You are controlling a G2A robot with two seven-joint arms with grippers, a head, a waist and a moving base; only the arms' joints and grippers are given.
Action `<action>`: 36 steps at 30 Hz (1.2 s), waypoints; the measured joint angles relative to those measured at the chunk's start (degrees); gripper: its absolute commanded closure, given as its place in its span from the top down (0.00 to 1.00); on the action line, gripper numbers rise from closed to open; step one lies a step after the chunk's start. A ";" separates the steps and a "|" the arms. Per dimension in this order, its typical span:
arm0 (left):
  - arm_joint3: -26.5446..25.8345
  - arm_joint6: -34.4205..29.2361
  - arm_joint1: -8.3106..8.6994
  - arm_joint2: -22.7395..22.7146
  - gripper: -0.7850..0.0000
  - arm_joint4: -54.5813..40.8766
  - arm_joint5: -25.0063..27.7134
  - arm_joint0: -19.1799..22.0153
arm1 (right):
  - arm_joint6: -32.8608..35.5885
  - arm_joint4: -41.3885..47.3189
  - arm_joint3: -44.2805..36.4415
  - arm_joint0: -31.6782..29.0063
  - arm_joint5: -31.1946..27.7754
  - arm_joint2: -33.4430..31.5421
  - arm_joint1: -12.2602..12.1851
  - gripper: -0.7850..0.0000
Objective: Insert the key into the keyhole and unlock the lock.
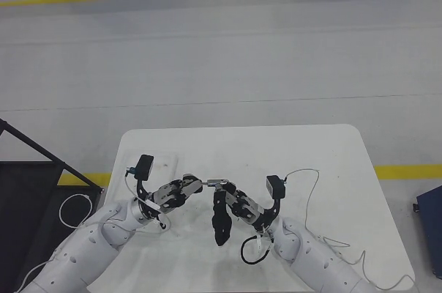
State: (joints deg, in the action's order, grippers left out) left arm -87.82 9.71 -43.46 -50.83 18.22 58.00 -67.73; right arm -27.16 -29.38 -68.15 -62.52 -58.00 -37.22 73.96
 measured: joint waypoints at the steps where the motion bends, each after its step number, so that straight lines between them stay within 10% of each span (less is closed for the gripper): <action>1: -0.07 -0.23 -0.09 -0.08 0.00 0.16 0.00 -0.05 | 0.00 0.00 0.00 0.00 0.00 0.00 0.00 0.00; 20: 1.21 -5.09 -0.98 -2.52 0.00 -3.39 0.00 -1.22 | 0.00 0.00 0.00 0.00 0.00 0.00 0.00 0.00; 36: -1.55 -41.08 3.77 -7.98 0.00 -22.42 -1.28 2.45 | 0.00 0.00 0.00 0.00 0.00 0.00 0.00 0.00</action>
State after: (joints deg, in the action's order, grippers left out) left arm -89.37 -31.37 -39.70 -58.81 -4.20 56.72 -65.28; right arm -27.16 -29.38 -68.15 -62.52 -58.00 -37.22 73.96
